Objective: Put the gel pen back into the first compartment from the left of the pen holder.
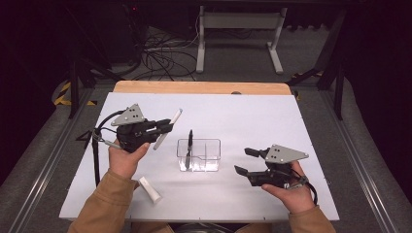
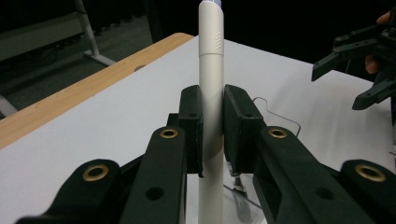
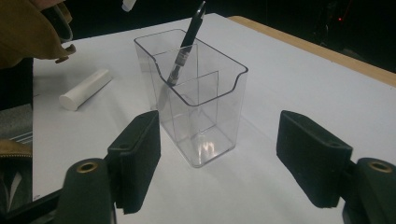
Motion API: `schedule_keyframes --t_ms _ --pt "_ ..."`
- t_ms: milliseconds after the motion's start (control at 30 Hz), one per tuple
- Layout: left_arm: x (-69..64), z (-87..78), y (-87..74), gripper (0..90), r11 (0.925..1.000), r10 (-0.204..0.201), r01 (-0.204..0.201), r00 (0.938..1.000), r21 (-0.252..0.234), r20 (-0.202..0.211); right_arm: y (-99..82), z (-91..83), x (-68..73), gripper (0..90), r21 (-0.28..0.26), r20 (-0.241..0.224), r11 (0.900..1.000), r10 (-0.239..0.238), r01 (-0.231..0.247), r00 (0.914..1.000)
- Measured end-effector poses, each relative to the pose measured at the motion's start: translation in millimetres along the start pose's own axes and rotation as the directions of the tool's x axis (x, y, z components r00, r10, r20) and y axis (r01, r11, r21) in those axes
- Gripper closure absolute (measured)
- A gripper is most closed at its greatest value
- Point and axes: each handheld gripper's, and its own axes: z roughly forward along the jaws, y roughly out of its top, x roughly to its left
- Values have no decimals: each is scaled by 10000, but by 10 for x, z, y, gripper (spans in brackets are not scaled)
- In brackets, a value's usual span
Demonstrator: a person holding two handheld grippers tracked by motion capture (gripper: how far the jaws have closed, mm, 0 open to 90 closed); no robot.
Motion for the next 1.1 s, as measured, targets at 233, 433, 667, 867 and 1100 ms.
schedule_keyframes --t_ms 233,433,667,867,1100 --pt "-46 -9 21 788 9989 -65 76 9997 -454 249 -1 4 3 315 14 -20 10000 -17 17 10000" --pt "-97 14 35 787 9978 -178 214 9982 -629 576 -3 9 6 315 37 -32 10000 -13 13 10000" --pt "-214 102 70 787 9959 54 19 9969 -909 791 -9 21 11 315 81 -57 10000 -39 40 10000" --pt "-234 200 64 787 9951 -143 241 9947 -955 1017 -10 28 15 315 109 -70 9999 -48 48 10000" --pt "-277 300 77 787 9929 -154 282 9938 -1156 1100 -15 36 17 315 151 -91 9999 -46 48 9999"
